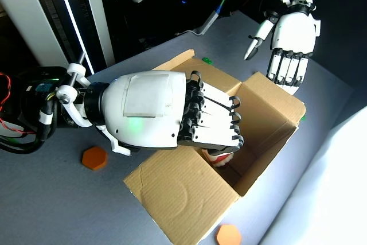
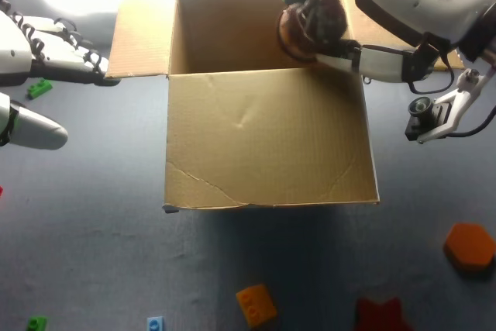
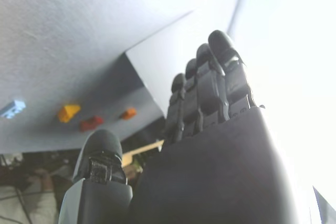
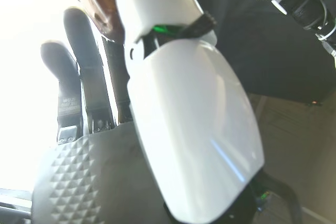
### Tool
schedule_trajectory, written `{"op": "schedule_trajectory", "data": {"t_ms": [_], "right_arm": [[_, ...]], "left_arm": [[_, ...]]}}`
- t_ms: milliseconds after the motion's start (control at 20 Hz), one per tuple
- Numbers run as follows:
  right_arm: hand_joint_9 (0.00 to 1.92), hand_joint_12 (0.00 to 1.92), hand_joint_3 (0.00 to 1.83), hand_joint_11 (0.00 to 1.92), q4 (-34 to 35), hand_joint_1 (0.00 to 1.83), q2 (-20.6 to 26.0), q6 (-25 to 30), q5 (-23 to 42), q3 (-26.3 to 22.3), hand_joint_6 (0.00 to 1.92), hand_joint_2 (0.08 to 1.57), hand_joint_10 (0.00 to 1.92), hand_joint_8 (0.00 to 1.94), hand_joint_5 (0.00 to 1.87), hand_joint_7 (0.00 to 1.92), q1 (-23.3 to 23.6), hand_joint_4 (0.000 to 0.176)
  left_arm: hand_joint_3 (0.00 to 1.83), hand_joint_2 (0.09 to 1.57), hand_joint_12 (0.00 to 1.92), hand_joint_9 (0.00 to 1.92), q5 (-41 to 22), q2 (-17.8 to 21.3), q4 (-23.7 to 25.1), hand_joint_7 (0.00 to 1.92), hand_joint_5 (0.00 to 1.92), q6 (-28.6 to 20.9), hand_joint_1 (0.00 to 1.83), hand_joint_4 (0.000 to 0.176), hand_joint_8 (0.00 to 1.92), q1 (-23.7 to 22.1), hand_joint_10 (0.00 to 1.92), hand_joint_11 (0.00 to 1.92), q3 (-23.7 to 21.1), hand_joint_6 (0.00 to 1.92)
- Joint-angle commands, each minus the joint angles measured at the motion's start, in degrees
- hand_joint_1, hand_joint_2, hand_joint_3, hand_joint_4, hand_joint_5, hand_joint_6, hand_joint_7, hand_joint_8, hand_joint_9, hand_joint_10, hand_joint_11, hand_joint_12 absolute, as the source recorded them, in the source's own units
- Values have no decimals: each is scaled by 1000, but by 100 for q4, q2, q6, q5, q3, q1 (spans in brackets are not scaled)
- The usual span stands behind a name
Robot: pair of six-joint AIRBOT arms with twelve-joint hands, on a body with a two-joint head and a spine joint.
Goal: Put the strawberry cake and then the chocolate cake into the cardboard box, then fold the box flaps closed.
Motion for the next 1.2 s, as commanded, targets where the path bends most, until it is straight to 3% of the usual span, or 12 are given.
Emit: {"op": "schedule_trajectory", "data": {"t_ms": [0,100,300,350,650,750,800,950,1000,1100,1150], "right_arm": [[444,1672,0,136,33,952,35,-17,804,30,213,1108,876,147,443,623,23,0],[343,1619,0,26,35,846,31,-19,802,37,48,1067,663,10,279,459,2,0],[237,1343,0,0,38,752,37,-38,799,40,0,987,315,0,110,254,8,2],[228,1279,0,0,42,735,45,-71,794,39,0,969,237,0,68,219,12,14],[182,962,2,0,532,659,476,-289,-49,-34,1,975,101,1,21,147,393,20],[200,910,10,0,531,634,708,-608,-386,-60,9,994,90,4,43,157,514,13],[205,911,29,0,541,513,832,-684,-470,-85,12,1041,90,8,50,168,529,6],[165,783,14,0,1669,278,1412,-1626,-647,-432,6,1121,42,0,63,173,362,4],[150,706,10,0,1852,262,1571,-1804,-558,-552,3,1128,29,2,59,163,202,6],[74,294,7,0,2076,182,1860,-2169,-307,-768,2,1149,13,6,20,93,-151,0],[62,199,5,0,2274,147,1962,-2441,-300,-845,1,1157,9,2,17,84,-248,0]], "left_arm": [[0,1310,708,165,-20,7,-425,140,100,19,0,0,0,-21,0,0,44,0],[0,1306,705,173,-19,-8,-506,153,107,21,0,0,6,-12,4,0,49,4],[0,1315,701,167,-28,-26,-824,143,95,29,0,0,0,29,0,0,64,0],[0,1313,724,178,-41,-26,-888,146,100,29,0,0,1,29,4,0,64,2],[0,1318,713,186,-134,-61,-1189,155,97,88,0,0,0,17,2,0,186,1],[0,1315,730,193,-174,-78,-1188,170,114,148,0,0,4,4,3,0,278,6],[0,1313,733,190,-207,-101,-1188,176,121,152,0,0,6,-23,2,0,336,7],[0,1316,694,160,-305,-126,-1184,133,107,151,0,0,0,-182,0,0,445,0],[0,1316,692,164,-313,-125,-1168,138,110,143,0,0,2,-265,2,0,461,1],[2,1323,665,177,-359,-119,-977,141,124,53,0,0,2,-524,6,0,486,5],[2,1325,679,190,-383,-118,-835,154,136,-28,0,0,4,-659,8,0,492,7]]}}
